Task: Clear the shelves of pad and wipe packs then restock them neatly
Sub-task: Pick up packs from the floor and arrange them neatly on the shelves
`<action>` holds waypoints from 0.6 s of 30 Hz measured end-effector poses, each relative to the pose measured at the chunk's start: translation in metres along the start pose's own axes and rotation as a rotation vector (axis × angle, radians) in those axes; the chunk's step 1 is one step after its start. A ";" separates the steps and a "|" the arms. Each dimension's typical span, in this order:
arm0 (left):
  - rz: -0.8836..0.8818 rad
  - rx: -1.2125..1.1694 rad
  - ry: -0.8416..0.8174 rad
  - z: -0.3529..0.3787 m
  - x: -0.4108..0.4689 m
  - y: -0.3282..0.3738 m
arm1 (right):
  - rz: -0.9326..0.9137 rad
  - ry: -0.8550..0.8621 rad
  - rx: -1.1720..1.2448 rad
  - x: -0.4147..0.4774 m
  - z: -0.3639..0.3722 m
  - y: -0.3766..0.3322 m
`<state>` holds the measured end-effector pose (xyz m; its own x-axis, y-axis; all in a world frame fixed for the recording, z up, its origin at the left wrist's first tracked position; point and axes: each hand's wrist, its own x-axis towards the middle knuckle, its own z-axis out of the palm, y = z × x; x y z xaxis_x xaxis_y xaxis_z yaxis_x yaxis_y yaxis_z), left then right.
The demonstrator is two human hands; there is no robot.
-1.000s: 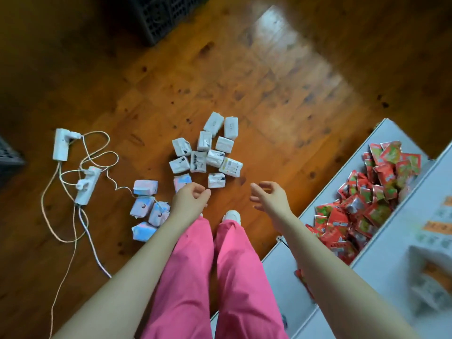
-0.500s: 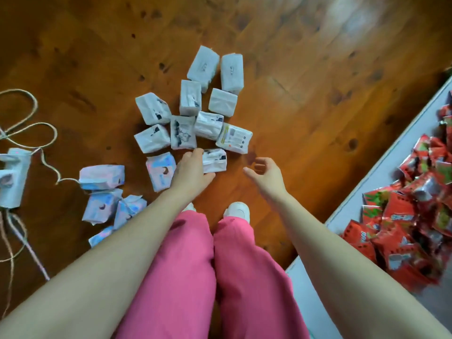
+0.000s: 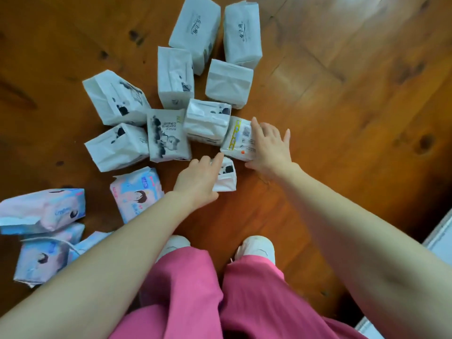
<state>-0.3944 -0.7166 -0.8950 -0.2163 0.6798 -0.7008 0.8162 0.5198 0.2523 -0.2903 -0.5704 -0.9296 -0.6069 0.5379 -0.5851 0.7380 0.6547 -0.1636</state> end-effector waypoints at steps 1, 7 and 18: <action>-0.017 -0.094 0.014 -0.003 -0.003 -0.004 | 0.025 0.020 0.023 -0.001 -0.003 -0.002; -0.297 -0.605 0.072 -0.060 -0.075 0.003 | 0.227 -0.064 0.308 -0.070 -0.048 -0.001; -0.379 -1.072 0.305 -0.235 -0.253 0.105 | 0.540 -0.020 1.103 -0.270 -0.237 0.007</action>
<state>-0.3799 -0.7125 -0.5349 -0.5860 0.4087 -0.6997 -0.1642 0.7856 0.5965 -0.1906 -0.5851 -0.5845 -0.1481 0.5862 -0.7965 0.7536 -0.4547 -0.4747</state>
